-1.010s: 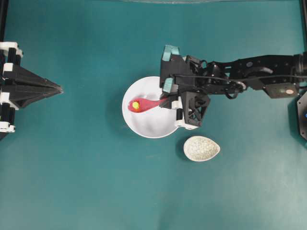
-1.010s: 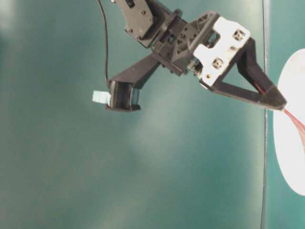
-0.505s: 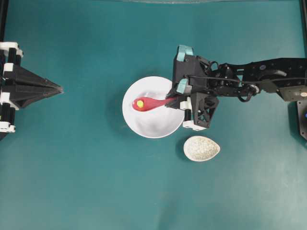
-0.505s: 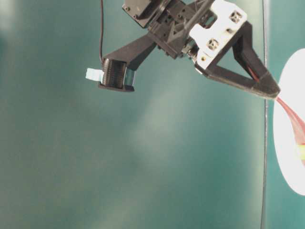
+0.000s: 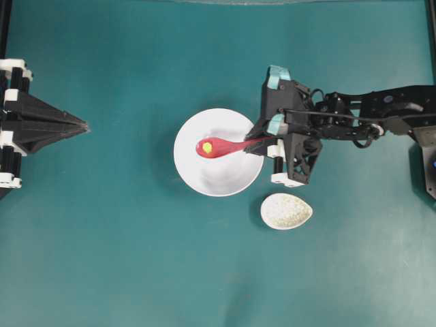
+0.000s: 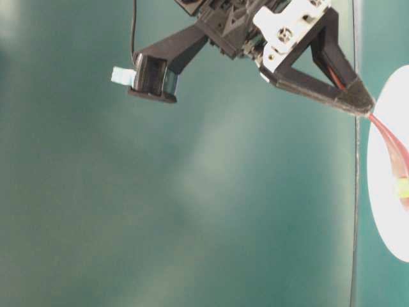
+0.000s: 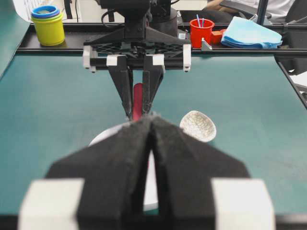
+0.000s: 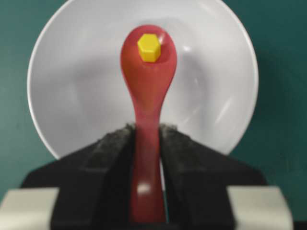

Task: Scoop the yellow hexagonal prism block from the bowl with a spoon using the right arm.
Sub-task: 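Tilt and raise the spoon carrying the block out of the bowl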

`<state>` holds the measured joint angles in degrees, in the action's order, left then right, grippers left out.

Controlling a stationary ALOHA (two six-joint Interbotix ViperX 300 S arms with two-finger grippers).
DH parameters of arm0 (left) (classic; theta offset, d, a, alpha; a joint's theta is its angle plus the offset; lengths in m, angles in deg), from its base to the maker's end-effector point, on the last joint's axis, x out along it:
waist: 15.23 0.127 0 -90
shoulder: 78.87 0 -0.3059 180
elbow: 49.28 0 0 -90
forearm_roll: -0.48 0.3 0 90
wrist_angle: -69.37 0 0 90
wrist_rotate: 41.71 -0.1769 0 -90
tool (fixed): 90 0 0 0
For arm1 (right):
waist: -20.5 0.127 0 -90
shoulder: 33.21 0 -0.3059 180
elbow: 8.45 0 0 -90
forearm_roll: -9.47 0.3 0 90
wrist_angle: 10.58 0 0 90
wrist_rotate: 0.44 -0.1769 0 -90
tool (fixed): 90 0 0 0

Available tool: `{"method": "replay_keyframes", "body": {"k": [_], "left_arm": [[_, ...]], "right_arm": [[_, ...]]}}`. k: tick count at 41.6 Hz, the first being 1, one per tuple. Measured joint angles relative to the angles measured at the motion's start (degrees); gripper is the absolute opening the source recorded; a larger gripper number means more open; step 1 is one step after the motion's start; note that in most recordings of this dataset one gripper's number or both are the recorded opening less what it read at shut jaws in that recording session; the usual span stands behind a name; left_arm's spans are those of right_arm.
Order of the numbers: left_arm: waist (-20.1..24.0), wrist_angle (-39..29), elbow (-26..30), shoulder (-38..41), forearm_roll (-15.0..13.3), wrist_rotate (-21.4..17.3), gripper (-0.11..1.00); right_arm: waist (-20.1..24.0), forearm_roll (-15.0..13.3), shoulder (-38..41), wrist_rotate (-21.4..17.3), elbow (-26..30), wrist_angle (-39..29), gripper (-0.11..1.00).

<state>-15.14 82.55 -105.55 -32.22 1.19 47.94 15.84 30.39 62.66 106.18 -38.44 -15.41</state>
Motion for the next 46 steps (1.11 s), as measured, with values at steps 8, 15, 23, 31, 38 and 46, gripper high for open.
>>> {"method": "replay_keyframes", "body": {"k": [8,15,23,31,38,46], "left_arm": [[0.0,-0.1,0.0,0.0,0.0,0.0,0.0],[0.0,0.0,0.0,0.0,0.0,0.0,0.0],[0.0,-0.1,0.0,0.0,0.0,0.0,0.0],[0.0,0.0,0.0,0.0,0.0,0.0,0.0],[0.0,-0.1,0.0,0.0,0.0,0.0,0.0],[0.0,0.0,0.0,0.0,0.1,0.0,0.0]], "right_arm": [[0.0,0.4,-1.5,0.0,-1.8,1.1,0.24],[0.1,0.4,-2.7,0.0,-3.1,1.6,0.24],[0.4,0.4,-3.3,0.0,-3.6,2.4,0.24],[0.7,0.4,-3.3,0.0,-3.7,3.0,0.24],[0.7,0.4,-3.3,0.0,-3.7,3.3,0.24],[0.7,0.4,-3.3,0.0,-3.7,3.3,0.24]]}}
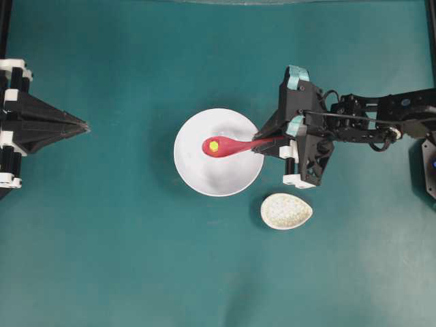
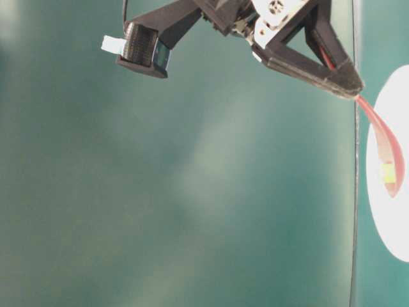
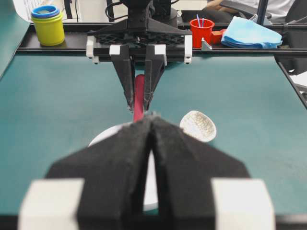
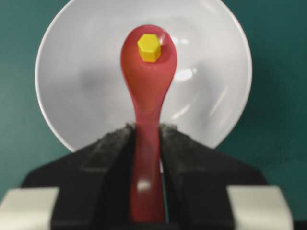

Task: Scoop the yellow hexagonal prism block from the bowl with a spoon using the right arm.
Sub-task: 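Tilt and raise the spoon carrying the block out of the bowl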

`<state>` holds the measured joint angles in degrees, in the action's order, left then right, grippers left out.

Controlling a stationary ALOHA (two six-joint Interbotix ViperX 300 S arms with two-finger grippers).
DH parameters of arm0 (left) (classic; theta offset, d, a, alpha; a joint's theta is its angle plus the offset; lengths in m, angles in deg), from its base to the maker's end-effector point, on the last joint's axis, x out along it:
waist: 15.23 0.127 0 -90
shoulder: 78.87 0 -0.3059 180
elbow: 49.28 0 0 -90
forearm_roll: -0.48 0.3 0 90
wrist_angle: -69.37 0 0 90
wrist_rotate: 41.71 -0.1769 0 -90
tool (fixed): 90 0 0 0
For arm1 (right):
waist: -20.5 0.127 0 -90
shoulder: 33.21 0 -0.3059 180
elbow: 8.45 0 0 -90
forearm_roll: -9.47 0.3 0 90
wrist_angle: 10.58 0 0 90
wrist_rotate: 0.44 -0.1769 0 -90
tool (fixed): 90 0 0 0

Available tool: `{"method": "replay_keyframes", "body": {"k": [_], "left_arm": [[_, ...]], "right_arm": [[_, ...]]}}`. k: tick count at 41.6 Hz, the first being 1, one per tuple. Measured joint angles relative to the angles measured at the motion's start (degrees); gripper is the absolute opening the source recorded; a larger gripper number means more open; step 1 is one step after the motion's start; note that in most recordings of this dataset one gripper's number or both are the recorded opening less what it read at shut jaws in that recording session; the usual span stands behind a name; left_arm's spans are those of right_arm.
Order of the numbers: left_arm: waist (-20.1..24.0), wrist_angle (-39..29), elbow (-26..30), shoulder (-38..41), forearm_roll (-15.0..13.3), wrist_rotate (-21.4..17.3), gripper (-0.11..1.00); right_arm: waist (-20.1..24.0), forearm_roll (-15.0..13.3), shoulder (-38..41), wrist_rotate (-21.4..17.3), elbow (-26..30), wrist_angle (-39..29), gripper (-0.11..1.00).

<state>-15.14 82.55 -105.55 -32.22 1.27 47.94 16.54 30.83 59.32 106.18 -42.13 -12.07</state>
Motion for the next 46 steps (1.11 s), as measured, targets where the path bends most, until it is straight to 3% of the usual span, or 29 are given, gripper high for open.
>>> {"method": "replay_keyframes", "body": {"k": [33,46], "left_arm": [[0.0,0.0,0.0,0.0,-0.1,0.0,0.0],[0.0,0.0,0.0,0.0,-0.1,0.0,0.0]], "right_arm": [[0.0,0.0,-4.7,0.0,1.2,-0.4,0.24],[0.0,0.0,-6.9,0.1,3.1,-4.1,0.24]]}}
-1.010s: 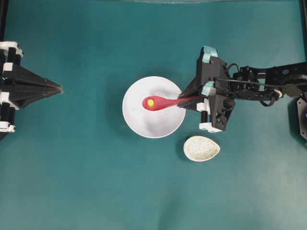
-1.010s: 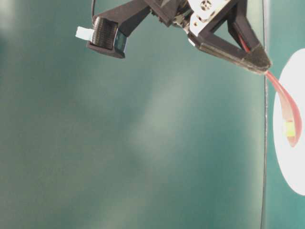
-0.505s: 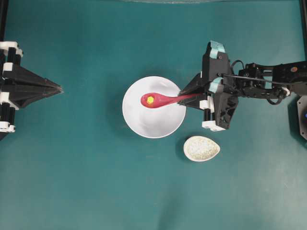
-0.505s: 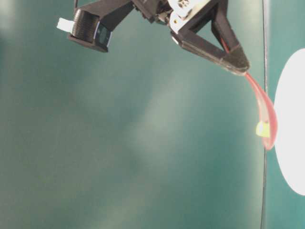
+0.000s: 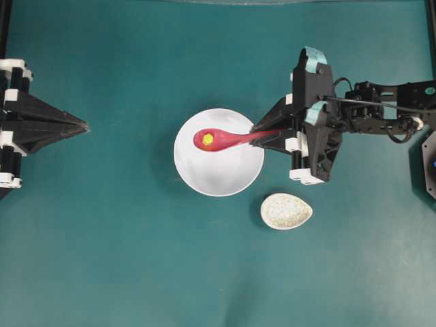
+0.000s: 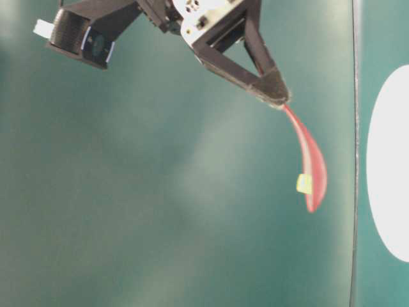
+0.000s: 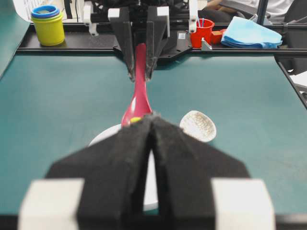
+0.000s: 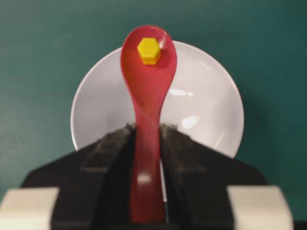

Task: Scoop the yellow hexagonal prism block from the bowl with a spoon using the right arm.
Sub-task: 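Tilt and raise the spoon carrying the block out of the bowl, then hold the spoon with the block raised above the bowl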

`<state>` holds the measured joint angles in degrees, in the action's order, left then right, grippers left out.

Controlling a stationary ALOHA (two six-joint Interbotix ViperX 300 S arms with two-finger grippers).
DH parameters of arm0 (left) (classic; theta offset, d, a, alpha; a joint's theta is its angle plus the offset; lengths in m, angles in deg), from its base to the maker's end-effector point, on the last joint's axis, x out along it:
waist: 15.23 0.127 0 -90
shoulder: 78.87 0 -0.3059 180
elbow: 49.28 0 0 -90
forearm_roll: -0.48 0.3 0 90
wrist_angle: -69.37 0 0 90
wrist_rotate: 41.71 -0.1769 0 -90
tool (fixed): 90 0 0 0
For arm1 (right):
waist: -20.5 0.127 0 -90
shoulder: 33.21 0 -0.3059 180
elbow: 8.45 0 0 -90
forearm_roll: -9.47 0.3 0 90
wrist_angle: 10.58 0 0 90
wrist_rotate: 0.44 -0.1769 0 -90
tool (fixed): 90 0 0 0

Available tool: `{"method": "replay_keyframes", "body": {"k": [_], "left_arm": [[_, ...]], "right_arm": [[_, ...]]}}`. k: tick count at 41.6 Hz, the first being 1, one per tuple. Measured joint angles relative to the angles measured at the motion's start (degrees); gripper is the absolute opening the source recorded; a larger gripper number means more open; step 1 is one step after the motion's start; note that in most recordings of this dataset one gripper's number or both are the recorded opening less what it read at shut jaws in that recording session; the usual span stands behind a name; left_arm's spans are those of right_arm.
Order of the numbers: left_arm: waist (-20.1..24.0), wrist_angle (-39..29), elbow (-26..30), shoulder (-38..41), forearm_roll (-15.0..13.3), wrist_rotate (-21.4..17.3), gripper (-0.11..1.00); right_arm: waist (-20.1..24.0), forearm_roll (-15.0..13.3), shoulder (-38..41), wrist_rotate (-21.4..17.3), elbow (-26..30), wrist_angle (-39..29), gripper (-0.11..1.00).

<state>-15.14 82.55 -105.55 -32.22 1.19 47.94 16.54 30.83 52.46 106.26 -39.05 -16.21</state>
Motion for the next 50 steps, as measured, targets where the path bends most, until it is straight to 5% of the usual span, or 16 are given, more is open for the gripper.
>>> {"method": "replay_keyframes", "body": {"k": [50], "left_arm": [[0.0,0.0,0.0,0.0,0.0,1.1,0.0]], "right_arm": [[-0.3,0.0,-4.4,0.0,0.0,-2.3,0.24]]}}
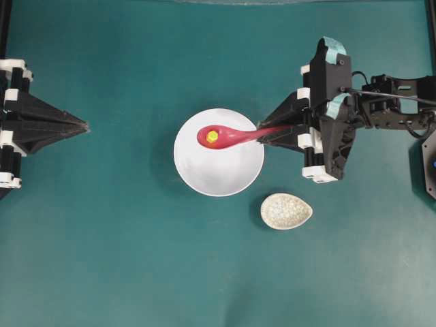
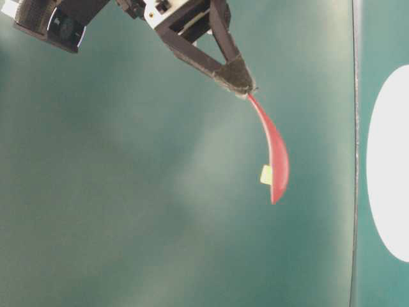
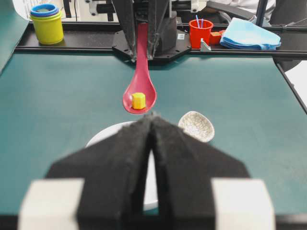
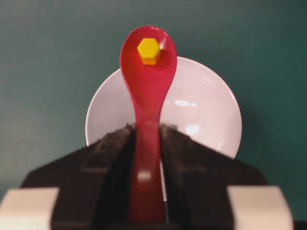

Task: Scoop the yellow hexagonal prism block from the bowl with a spoon using the right arm.
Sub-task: 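Hold the spoon with the block raised above the bowl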

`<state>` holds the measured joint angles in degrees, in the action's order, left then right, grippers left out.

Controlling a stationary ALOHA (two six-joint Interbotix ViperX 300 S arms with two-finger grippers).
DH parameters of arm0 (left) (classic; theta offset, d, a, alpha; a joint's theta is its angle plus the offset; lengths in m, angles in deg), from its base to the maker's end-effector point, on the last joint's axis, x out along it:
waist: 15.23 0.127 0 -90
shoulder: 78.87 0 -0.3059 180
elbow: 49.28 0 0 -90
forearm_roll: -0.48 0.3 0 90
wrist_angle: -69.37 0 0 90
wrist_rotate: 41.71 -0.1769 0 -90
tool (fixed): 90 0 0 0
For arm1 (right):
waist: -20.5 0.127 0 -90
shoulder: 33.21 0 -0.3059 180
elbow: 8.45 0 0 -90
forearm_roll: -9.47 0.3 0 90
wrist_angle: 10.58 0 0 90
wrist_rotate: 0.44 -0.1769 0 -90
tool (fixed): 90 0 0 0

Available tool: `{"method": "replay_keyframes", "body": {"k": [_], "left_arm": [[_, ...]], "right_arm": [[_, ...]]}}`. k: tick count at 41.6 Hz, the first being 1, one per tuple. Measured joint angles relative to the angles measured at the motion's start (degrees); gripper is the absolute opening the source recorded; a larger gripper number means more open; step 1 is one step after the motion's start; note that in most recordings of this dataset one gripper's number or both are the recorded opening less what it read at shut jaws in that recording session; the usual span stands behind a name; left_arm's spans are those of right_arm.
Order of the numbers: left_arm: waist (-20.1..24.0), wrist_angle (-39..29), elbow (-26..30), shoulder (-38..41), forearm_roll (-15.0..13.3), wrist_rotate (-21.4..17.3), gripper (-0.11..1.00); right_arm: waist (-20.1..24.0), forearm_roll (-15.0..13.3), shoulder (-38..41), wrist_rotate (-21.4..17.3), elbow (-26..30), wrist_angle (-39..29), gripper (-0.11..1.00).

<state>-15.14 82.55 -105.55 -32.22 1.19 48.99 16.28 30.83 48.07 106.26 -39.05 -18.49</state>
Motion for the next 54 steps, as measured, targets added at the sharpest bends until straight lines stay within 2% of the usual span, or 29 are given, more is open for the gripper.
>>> {"method": "replay_keyframes", "body": {"k": [54], "left_arm": [[0.0,-0.6,0.0,0.1,0.0,-0.1,0.0]], "right_arm": [[-0.8,-0.1,0.0,0.0,0.0,0.0,0.24]]}}
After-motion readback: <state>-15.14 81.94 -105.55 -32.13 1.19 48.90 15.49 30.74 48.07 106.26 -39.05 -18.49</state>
